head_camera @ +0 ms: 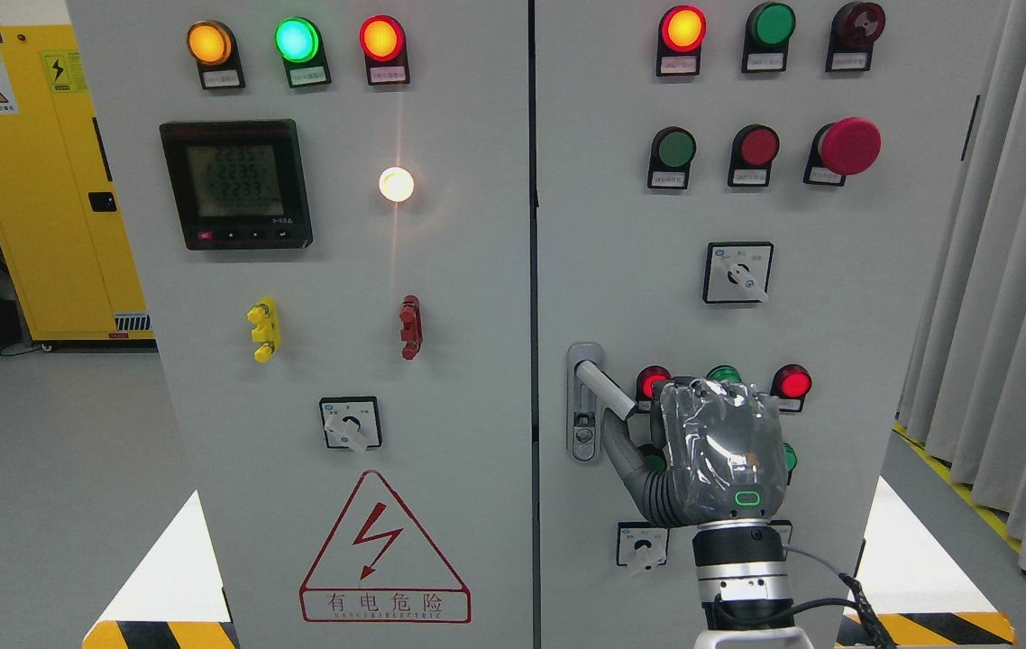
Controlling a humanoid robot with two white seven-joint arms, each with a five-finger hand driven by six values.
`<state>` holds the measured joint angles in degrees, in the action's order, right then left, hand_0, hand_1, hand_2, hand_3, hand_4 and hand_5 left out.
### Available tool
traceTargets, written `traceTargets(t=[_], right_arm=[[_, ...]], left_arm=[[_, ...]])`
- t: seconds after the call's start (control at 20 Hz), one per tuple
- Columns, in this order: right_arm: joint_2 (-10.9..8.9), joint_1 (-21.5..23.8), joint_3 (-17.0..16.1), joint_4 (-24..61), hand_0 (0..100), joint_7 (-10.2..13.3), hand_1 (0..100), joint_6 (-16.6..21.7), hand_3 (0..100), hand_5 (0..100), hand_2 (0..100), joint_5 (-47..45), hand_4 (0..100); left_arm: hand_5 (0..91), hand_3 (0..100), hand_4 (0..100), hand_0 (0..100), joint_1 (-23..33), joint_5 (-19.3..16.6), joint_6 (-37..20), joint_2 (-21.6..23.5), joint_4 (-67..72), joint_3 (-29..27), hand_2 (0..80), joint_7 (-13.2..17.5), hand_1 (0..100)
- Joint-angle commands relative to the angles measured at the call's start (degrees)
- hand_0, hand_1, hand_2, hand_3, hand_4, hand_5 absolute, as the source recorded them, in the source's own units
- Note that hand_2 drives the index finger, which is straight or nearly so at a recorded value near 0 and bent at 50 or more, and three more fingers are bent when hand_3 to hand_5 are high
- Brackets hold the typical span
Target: Release door handle
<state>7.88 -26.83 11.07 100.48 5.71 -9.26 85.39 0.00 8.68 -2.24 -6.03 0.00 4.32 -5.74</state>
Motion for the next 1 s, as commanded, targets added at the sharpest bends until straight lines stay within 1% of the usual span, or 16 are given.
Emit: traceTargets(t=[0.0,0.3,0.95], right_arm=[[-0.06,-0.1,-0.2,0.1,57,-0.3,40,0.0,100,100,90,0.0,100],[-0.15,-0.2,-0.2,0.1,59,-0.3,39,-0.1,100,100,90,0.0,100],[-0.24,-0.6,-0.4,0.1,58,-0.4,39,-0.1,100,100,90,0.0,100]], left_arm=[[0.0,0,0,12,-1.6,0.0,0.0,0.0,-0.8,0.0,0.0,0.0,56],[0.0,0,0,12,-1.6,0.0,0.0,0.0,-0.8,0.0,0.0,0.0,56],[0.0,0,0,12,-1.6,-0.1,0.0,0.0,-0.8,0.0,0.0,0.0,56]])
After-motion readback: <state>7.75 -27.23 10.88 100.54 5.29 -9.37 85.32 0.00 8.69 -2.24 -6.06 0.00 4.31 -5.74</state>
